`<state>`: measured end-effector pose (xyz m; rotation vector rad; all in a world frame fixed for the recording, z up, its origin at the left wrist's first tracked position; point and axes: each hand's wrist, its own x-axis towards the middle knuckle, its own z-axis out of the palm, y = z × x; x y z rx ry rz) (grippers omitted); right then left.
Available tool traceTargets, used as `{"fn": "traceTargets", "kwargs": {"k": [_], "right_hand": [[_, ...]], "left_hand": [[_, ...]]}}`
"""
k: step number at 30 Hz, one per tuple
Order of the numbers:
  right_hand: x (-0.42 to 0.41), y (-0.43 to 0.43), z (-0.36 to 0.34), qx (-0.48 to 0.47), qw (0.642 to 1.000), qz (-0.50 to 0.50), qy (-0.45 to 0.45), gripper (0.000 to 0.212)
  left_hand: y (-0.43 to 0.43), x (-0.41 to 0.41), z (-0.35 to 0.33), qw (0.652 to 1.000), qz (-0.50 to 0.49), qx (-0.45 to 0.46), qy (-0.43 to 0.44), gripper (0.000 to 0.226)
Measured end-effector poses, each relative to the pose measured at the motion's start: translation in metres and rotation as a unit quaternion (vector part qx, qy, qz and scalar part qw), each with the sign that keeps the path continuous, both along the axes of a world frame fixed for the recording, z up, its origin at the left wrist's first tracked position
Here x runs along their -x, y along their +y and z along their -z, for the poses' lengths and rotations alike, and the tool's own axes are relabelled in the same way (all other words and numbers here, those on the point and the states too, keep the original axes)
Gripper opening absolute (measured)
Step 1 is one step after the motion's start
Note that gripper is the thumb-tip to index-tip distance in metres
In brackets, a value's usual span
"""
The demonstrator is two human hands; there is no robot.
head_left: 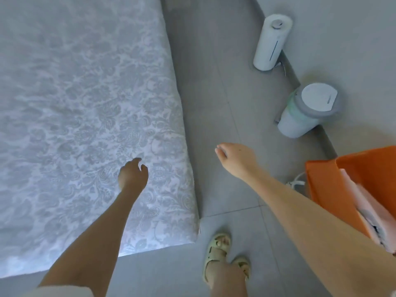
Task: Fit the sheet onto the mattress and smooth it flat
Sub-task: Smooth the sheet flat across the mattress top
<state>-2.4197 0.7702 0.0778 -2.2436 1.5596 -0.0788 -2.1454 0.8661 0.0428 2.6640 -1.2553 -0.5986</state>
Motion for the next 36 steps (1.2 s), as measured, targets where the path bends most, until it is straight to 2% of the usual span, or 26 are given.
{"fn": "traceTargets", "kwargs": {"k": [6, 11, 14, 19, 23, 26, 32, 36], "right_hand": [[-0.027, -0.091, -0.085, 0.027, 0.994, -0.102, -0.001, 0.041], [-0.063, -0.184, -0.142, 0.040, 0.986, -0.155, -0.044, 0.046], [-0.089, -0.242, -0.165, 0.024, 0.979, -0.196, -0.049, 0.046], [-0.140, -0.319, -0.182, 0.023, 0.961, -0.267, -0.069, 0.047], [-0.190, -0.387, -0.179, 0.015, 0.935, -0.347, -0.063, 0.048], [-0.228, -0.439, -0.174, 0.021, 0.909, -0.414, -0.031, 0.048], [-0.311, -0.527, -0.162, 0.020, 0.842, -0.539, 0.028, 0.047], [-0.383, -0.557, -0.147, 0.005, 0.808, -0.589, 0.023, 0.046]], "left_hand": [[-0.076, 0.007, -0.080, 0.994, -0.067, 0.081, 0.004, 0.033], [-0.130, -0.010, -0.141, 0.975, -0.153, 0.157, 0.030, 0.025], [-0.162, -0.037, -0.166, 0.971, -0.189, 0.149, 0.016, 0.020], [-0.225, -0.062, -0.209, 0.951, -0.280, 0.127, -0.006, 0.031], [-0.277, -0.085, -0.228, 0.932, -0.321, 0.166, -0.009, 0.023], [-0.315, -0.102, -0.242, 0.917, -0.347, 0.193, -0.022, 0.026], [-0.377, -0.130, -0.261, 0.852, -0.462, 0.243, -0.041, 0.025], [-0.398, -0.162, -0.256, 0.815, -0.519, 0.253, -0.047, 0.024]]}}
